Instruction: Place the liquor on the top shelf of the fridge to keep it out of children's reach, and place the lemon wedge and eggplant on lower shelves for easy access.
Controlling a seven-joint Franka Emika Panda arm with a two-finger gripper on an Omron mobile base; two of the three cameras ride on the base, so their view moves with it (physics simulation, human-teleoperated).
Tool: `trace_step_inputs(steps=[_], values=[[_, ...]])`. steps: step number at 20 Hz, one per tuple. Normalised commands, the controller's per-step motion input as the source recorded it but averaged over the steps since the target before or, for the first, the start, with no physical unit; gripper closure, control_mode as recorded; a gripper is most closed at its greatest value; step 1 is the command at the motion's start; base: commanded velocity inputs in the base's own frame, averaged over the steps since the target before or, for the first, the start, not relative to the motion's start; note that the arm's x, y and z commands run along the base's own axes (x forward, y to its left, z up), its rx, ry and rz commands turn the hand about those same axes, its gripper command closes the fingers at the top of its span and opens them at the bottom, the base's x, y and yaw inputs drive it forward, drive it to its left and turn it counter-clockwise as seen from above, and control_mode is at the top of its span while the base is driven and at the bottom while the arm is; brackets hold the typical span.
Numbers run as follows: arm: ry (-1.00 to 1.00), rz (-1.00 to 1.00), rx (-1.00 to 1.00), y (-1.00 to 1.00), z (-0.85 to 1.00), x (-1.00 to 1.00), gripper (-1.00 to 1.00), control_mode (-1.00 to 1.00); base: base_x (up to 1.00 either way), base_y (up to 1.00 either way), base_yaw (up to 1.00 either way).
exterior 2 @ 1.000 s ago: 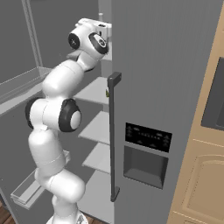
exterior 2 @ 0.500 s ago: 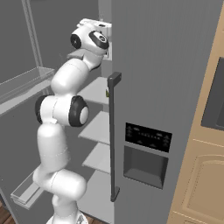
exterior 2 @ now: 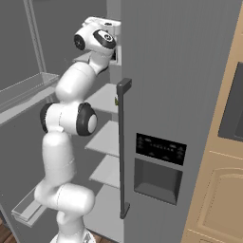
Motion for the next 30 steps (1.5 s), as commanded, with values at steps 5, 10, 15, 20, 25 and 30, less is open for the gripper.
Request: trace_step_inputs(steps=[5,10,15,20,25,30], values=[[0.06,-0.07,-0.05,0.0,0.07,-0.41,-1.0,-1.0,0.0,0.0,0.0],[0.16,-0.09,-0.07,0.0,-0.12,-0.54,-1.0,-1.0,0.0,0.0,0.0],[0.12,-0.1,-0.03,0.0,-0.26,-0.71,-1.0,-1.0,0.0,0.0,0.0],[0.15,-0.07,0.0,0.0,-0.08,-0.98,-1.0,-1.0,0.0,0.0,0.0],[0.17,-0.04,0.04,-0.04,-0.19,-1.0,-1.0,-1.0,0.0,0.0,0.0],[0.21,0.0,0.11,-0.27,-0.35,-1.0,-1.0,-1.0,0.0,0.0,0.0]])
